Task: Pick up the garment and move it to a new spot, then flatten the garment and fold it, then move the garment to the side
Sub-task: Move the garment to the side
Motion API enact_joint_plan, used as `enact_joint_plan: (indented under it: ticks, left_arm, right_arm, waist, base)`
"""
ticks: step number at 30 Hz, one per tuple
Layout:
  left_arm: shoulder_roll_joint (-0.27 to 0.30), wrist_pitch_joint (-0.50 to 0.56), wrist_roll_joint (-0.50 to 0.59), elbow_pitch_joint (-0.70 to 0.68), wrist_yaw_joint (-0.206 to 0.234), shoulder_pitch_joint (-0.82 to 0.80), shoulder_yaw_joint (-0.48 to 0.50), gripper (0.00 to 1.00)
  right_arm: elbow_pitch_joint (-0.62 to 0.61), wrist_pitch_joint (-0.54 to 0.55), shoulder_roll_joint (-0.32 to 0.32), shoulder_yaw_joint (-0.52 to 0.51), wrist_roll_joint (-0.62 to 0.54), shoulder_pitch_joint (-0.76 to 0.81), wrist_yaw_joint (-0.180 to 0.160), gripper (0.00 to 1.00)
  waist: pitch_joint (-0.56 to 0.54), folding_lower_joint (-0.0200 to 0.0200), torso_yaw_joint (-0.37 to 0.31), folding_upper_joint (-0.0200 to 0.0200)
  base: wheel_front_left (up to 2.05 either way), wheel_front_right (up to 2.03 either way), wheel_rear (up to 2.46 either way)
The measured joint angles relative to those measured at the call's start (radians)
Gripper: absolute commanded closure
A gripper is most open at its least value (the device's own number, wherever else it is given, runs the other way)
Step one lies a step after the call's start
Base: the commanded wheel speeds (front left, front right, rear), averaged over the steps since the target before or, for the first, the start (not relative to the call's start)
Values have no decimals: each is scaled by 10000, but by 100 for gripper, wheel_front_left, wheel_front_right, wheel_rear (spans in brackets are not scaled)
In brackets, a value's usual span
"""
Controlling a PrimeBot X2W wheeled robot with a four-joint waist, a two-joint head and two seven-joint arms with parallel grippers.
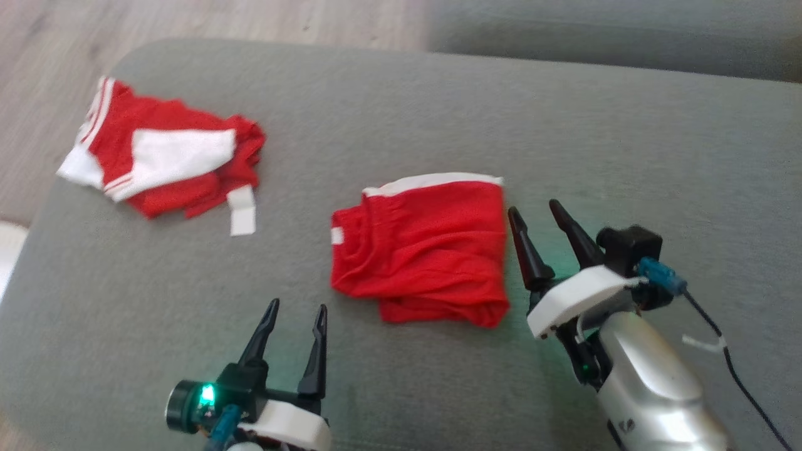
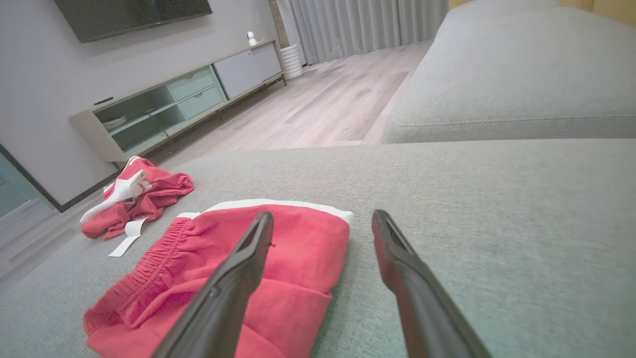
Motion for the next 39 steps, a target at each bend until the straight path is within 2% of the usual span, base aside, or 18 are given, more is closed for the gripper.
enact_joint_plan:
  ticks: [8, 17, 18, 19, 20, 21, 26, 31, 35, 39]
  left_arm:
    - [2, 0, -151, 8, -69, -244, -316, 0]
    - [0, 0, -159, 15, -71, -482, -483, 0]
    - [0, 0, -180, 17, -71, -518, -500, 0]
    - [-6, 0, -221, 13, -71, -550, -516, 0]
    - [-6, 0, -219, 13, -71, -575, -516, 0]
    - [-4, 0, -219, 12, -71, -577, -514, 0]
    - [-4, 0, -219, 15, -69, -574, -499, 0]
    - [-2, 0, -194, 19, -77, -567, -360, 0]
    - [-2, 0, -105, -12, -153, -561, -211, 0]
    - [-2, 0, -104, -105, -184, -560, -198, 0]
  right_arm:
    - [1868, 0, -36, 267, 690, -470, 0, 0]
    - [1843, -56, -221, 1030, 1676, -705, -4, 0]
    - [1820, -56, -224, 1193, 1749, -740, -4, 20]
    - [1808, -56, -217, 1319, 1837, -784, -4, 65]
    - [1810, -56, -207, 1406, 1916, -837, -4, 93]
    - [1822, -56, -207, 1499, 1956, -873, -4, 100]
    - [1985, -56, -190, 1569, 1988, -919, -2, 100]
    - [1896, -44, -98, 951, 1724, -943, 0, 100]
    - [1534, -44, -104, 265, 1360, -803, -2, 100]
    - [1292, -44, -102, 150, 1022, -573, -2, 100]
  waist:
    - [652, 0, 863, 0]
    - [932, -1, 1221, 0]
    - [942, -1, 1251, 0]
    - [949, -1, 1275, 0]
    - [951, -1, 1295, 0]
    - [952, -1, 1310, 0]
    - [931, -1, 1307, 0]
    - [801, -1, 986, 0]
    - [641, -2, 386, 0]
    - [485, -2, -553, 0]
  base:
    - [0, 0, 0]
    - [0, 0, 0]
    - [0, 0, 0]
    - [0, 0, 0]
    - [0, 0, 0]
    - [0, 0, 0]
    - [0, 0, 0]
    - [0, 0, 0]
    - [0, 0, 0]
    - [0, 0, 0]
